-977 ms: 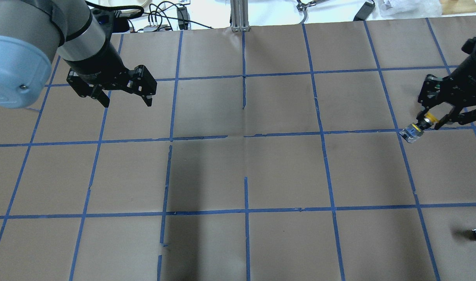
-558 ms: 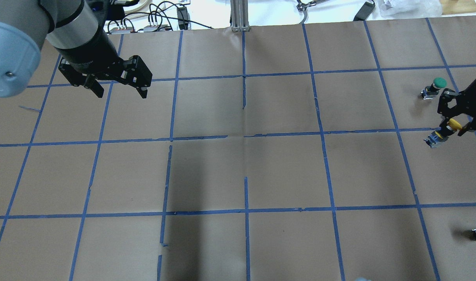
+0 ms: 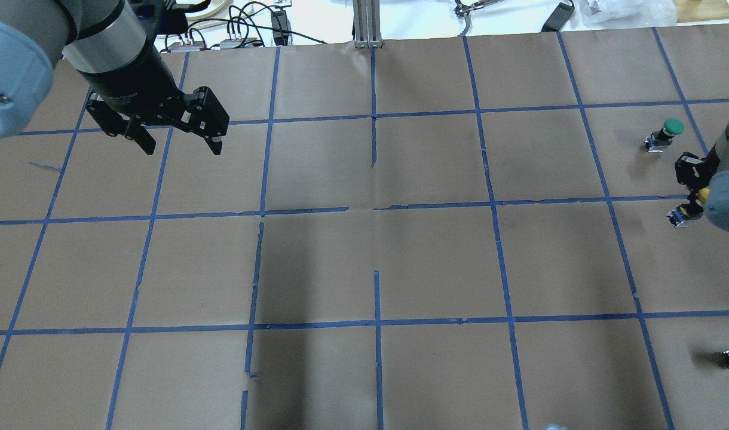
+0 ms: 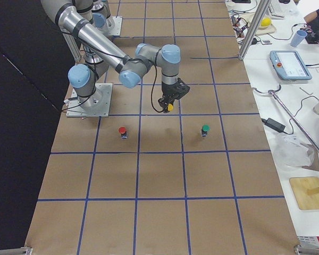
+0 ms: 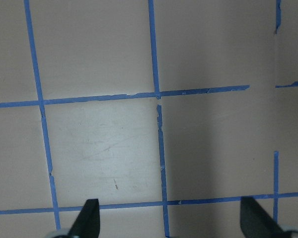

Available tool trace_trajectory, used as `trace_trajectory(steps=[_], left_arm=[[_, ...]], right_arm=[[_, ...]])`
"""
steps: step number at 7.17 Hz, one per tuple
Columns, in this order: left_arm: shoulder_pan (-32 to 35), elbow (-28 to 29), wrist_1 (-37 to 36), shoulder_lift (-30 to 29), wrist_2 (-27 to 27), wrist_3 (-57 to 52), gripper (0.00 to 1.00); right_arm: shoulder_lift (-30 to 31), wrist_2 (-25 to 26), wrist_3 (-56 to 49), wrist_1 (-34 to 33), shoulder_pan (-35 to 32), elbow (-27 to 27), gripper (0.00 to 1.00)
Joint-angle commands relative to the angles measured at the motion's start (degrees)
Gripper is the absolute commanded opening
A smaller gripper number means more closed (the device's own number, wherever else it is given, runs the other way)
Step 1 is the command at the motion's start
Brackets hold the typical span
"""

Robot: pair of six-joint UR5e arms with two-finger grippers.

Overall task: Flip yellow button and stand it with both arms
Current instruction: 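Carry the yellow button with the right gripper toward the green button, then lower the yellow button upright onto the table with the right gripper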

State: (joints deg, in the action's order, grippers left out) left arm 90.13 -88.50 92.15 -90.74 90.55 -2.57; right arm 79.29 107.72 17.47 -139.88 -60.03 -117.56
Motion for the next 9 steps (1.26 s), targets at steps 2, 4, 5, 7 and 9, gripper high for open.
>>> trace_trajectory(steps=[2, 4, 5, 7, 9], left_arm=[[-0.04, 0.08, 0.05, -0.05, -0.11, 0.29, 1.00], [-0.04, -1.06, 0.05, 0.12, -0.20, 0.29, 1.00], [-0.04, -0.80, -0.04, 0.04, -0.29, 0.29, 1.00], [-0.04, -0.88, 0.05, 0.12, -0.29, 0.29, 1.00], [-0.04, -0.89, -0.04, 0.21, -0.29, 0.29, 1.00]], right_arm=[[-3.79, 5.75, 2.04, -4.96, 0.00, -0.48, 0.17], [-4.32, 5.75, 3.35, -4.87, 0.00, -0.57, 0.29], [-4.76, 5.66, 3.88, -5.13, 0.00, -0.66, 0.29], [-5.64, 5.66, 4.41, -5.05, 0.00, -0.74, 0.36], [-6.69, 5.75, 4.41, -4.96, 0.00, -0.66, 0.39]])
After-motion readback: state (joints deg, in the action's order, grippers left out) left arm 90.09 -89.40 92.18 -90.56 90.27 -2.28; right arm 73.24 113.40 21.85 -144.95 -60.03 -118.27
